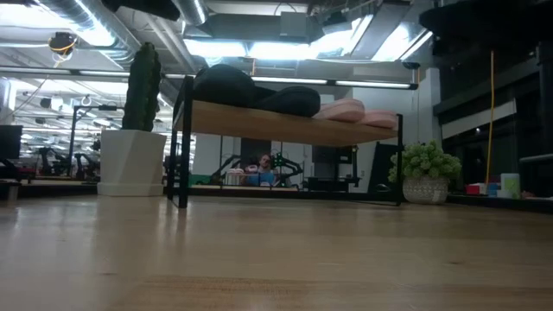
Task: Pick and place slides into the shelf
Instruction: Adjust the left black slide on the shelf
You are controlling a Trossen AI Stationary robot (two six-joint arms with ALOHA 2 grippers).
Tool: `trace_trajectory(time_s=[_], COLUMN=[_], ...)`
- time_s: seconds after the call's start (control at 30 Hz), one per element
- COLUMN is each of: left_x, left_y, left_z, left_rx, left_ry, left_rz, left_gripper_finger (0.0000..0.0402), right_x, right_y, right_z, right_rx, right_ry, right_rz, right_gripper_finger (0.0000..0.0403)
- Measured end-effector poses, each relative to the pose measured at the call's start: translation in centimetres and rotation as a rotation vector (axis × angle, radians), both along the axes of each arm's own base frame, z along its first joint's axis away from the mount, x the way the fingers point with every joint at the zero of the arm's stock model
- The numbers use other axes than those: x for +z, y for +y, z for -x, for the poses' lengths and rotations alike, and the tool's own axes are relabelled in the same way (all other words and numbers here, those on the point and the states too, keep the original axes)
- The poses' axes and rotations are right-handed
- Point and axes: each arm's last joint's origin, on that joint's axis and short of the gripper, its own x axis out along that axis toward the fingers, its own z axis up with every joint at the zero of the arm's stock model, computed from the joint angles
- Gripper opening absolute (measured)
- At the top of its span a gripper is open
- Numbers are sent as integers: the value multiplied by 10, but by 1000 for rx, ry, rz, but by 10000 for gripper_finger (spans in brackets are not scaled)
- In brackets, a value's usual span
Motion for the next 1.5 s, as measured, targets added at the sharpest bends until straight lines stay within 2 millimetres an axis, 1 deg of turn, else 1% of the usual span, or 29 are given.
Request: trace_trajectory(time_s=[0.13, 0.23, 0.3, 0.43, 0.53, 0.67, 0.8, 0.97, 1.1, 1.2, 1.33, 1.5], left_x=[-7, -9, -10, -15, -21, -28, -33, -35, -35, -35, -35, -35], left_y=[-7, -11, -13, -12, -14, -16, -15, -15, -15, -15, -14, -14], left_z=[-3, -8, -11, -10, -10, -9, -9, -9, -9, -9, -9, -9], left_rx=[-106, -226, -274, -289, -311, -327, -333, -333, -331, -330, -330, -330], left_ry=[-1, -9, -19, -14, -20, -50, -61, -60, -59, -59, -58, -56], left_rz=[5, 34, 33, 20, 43, 52, 48, 47, 47, 47, 46, 46], left_gripper_finger=[0, 0, 0, 0, 0, 0, 0, 0, 0, 0, 0, 0], right_x=[12, 26, 34, 49, 61, 77, 87, 88, 82, 76, 72, 73], right_y=[0, 0, 0, 1, 0, -3, -7, -13, -21, -26, -29, -29], right_z=[-9, -20, -29, -47, -62, -82, -98, -119, -134, -141, -145, -145], right_rx=[-18, -34, -45, -43, -49, -67, -106, -136, -163, -178, -184, -186], right_ry=[48, 80, 101, 153, 178, 156, 146, 173, 210, 239, 254, 251], right_rz=[43, 86, 128, 213, 278, 407, 413, 453, 464, 468, 470, 469], right_gripper_finger=[23, 23, 23, 23, 23, 23, 23, 26, 40, 51, 61, 62])
